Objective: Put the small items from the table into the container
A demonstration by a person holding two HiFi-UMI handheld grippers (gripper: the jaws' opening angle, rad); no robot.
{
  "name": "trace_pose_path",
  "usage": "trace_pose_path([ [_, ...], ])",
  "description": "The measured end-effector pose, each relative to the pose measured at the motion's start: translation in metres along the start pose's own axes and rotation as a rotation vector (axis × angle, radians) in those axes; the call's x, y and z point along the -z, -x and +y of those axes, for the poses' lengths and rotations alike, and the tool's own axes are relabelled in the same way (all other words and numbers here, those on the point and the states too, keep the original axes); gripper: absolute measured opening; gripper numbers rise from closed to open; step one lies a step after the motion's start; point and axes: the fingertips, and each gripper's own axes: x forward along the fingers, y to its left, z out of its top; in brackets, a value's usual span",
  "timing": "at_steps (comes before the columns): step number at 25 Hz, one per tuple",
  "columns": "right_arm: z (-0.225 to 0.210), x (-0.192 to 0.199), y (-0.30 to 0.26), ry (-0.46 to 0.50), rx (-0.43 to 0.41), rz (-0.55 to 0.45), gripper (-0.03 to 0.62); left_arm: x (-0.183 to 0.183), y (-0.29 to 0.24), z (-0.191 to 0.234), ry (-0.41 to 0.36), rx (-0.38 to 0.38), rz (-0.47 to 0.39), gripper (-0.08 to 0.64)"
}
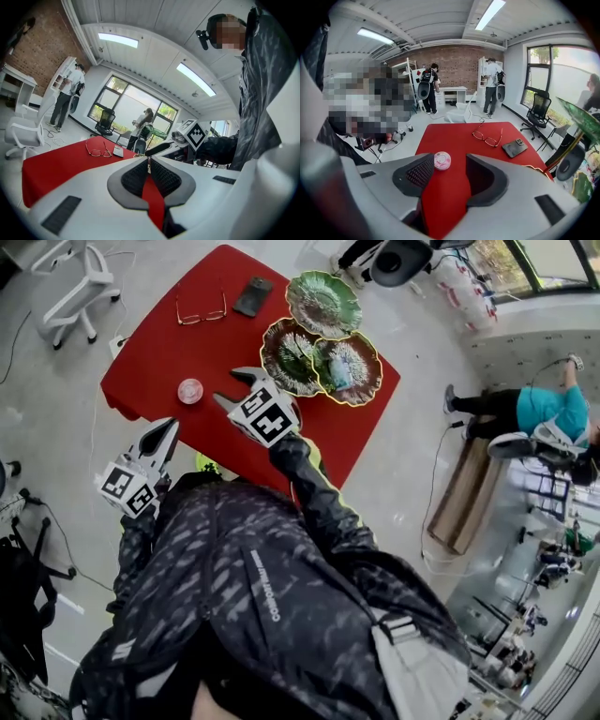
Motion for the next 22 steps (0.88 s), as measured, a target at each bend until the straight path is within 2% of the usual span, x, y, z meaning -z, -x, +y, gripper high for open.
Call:
trace_pose_path([
  [14,0.028,0.015,-0.072,0.08,-0.149,0.103,0.249,0.018,0.044,0.029,0.05,-0.144,0.002,0.018],
  [22,0.031,0.033,-0.109,0.112,-0.195,0.178,0.275,0.021,0.06,0.044,0.066,-0.205,-0.005,0.018],
])
